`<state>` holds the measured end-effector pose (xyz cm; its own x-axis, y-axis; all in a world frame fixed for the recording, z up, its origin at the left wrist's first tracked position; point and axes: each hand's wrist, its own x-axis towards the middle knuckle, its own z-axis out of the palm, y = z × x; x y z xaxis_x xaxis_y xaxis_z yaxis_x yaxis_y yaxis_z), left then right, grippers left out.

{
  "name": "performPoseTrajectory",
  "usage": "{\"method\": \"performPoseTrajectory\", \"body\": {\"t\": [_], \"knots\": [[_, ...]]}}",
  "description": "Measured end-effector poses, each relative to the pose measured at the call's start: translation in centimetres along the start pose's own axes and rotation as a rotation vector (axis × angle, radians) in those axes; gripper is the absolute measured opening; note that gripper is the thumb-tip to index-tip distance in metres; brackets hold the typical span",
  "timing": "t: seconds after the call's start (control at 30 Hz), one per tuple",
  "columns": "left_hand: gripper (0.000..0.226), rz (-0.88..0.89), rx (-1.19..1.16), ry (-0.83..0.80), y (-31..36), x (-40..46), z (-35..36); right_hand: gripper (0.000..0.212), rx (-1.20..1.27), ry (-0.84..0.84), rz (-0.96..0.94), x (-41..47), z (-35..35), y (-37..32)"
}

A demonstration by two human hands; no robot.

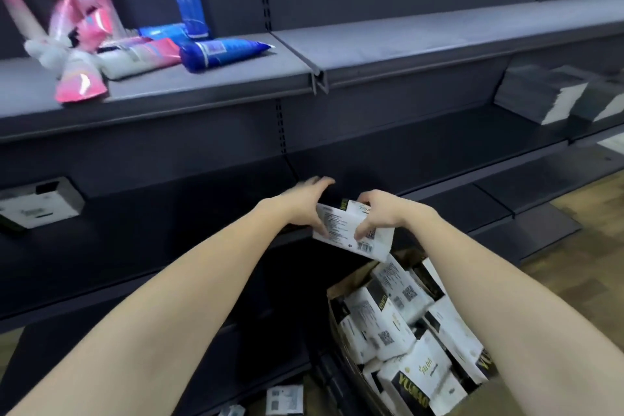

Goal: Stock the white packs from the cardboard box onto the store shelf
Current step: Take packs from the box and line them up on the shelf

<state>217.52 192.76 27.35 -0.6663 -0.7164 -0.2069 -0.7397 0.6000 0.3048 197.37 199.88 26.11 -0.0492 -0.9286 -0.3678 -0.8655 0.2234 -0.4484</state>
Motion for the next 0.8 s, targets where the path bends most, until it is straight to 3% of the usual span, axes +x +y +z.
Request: {"method": "performPoseTrajectory", "body": {"t": [0.1, 0.2, 0.3, 0.37, 0.5, 0.67, 0.8], "knots": [[0.103, 0.002, -0.044, -0.050, -2.0, -0.5, -2.1, 0.067, -0.019, 0.032, -0.080, 0.6, -1.1, -5.0], [0.079, -0.050, -0.069, 0.034, -4.6, -1.5, -3.5, 0.078, -0.099, 0.052, -0.134, 1.5, -1.1, -9.4], [0.100, -0.146, -0.124, 0.034, -8.5, -2.8, -4.1, 0.102, -0.144, 0.064, -0.176, 3.2, 0.0, -13.1], [0.118, -0.217, -0.171, 0.004, -11.0, -4.2, -4.3, 0.106, -0.164, 0.053, -0.192, 4.4, 1.0, -15.3], [0.117, -0.286, -0.274, 0.078, -15.8, -6.8, -4.5, 0.104, -0.236, 0.070, -0.220, 6.7, 3.0, -19.6], [0.064, -0.379, -0.175, 0.238, -22.5, -11.0, -4.3, 0.101, -0.205, 0.170, -0.264, 9.7, 5.6, -24.5], [0.054, -0.478, -0.106, 0.335, -27.3, -14.7, -4.4, 0.091, -0.147, 0.132, -0.275, 11.3, 7.9, -27.7]]}}
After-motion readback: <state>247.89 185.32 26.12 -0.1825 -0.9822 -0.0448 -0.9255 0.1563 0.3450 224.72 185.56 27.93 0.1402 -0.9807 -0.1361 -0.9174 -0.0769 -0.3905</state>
